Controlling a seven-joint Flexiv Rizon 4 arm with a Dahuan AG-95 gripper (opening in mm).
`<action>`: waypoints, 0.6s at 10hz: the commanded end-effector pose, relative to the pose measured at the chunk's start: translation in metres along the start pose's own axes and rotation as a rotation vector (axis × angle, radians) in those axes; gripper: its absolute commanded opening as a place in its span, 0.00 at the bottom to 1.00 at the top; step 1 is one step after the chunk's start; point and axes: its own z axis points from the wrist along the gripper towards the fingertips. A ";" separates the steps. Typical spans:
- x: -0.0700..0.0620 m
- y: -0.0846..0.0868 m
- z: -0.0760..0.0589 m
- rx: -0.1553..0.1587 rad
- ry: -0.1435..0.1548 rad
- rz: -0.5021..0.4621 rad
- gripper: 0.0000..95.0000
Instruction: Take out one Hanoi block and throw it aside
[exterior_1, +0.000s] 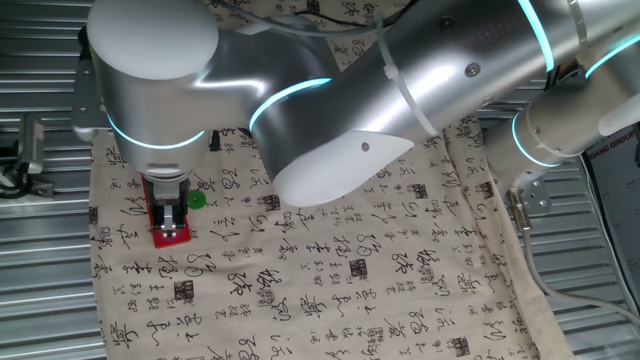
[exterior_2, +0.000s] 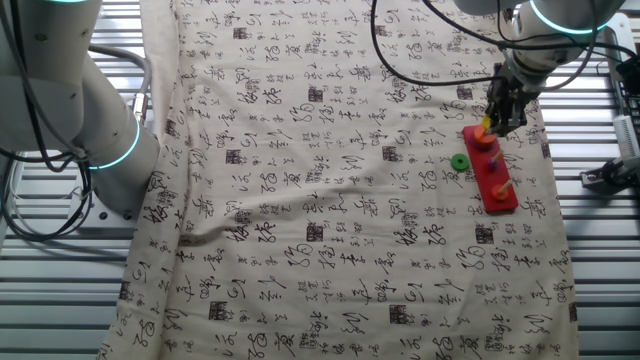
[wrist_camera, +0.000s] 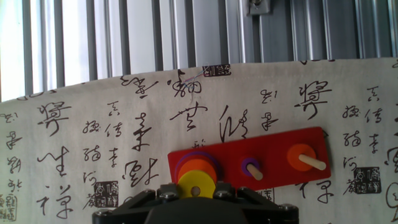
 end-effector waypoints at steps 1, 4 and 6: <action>0.000 0.000 0.000 0.000 -0.001 0.000 0.00; 0.001 0.000 -0.001 0.000 -0.001 0.000 0.00; 0.001 0.000 -0.002 -0.002 -0.001 0.000 0.00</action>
